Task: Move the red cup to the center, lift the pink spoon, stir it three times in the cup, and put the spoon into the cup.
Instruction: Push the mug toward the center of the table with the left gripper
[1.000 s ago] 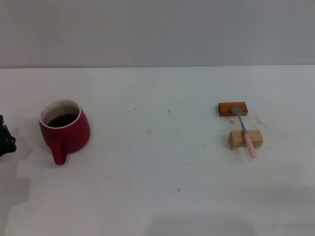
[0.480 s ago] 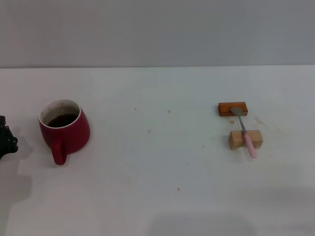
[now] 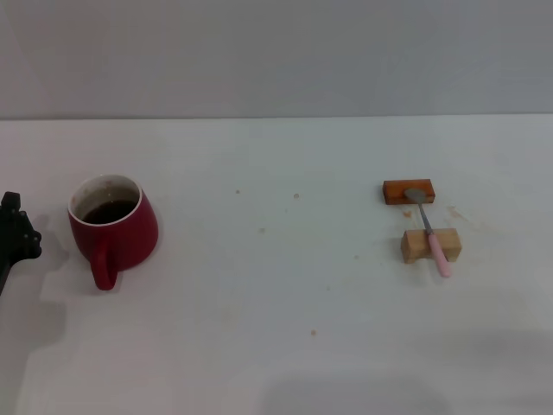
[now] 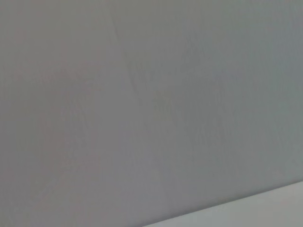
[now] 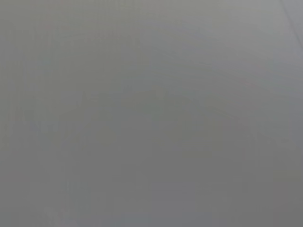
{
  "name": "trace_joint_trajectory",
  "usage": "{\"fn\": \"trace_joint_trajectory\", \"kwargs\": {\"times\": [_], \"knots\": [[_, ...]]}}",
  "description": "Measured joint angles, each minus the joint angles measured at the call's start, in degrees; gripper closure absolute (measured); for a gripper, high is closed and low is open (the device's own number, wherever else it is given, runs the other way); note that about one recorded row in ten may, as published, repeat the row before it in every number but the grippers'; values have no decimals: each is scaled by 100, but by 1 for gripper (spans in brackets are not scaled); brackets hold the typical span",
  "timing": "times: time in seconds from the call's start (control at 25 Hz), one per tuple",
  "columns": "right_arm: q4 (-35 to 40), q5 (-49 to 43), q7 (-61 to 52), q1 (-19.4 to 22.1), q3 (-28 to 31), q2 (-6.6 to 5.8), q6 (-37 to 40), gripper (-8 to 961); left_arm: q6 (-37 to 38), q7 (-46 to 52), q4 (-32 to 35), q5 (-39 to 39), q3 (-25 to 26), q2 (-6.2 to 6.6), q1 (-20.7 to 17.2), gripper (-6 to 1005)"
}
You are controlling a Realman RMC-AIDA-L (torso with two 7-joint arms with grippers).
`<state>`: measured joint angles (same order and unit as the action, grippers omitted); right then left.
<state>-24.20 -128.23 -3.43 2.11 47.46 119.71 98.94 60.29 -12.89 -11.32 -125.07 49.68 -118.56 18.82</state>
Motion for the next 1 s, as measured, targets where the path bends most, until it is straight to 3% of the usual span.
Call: {"fn": "trace_joint_trajectory", "kwargs": {"times": [1.0], "knots": [[-5,0,0,9,-49,-6,63,279,-210,-4,16,0,-202,1,66,999]]}}
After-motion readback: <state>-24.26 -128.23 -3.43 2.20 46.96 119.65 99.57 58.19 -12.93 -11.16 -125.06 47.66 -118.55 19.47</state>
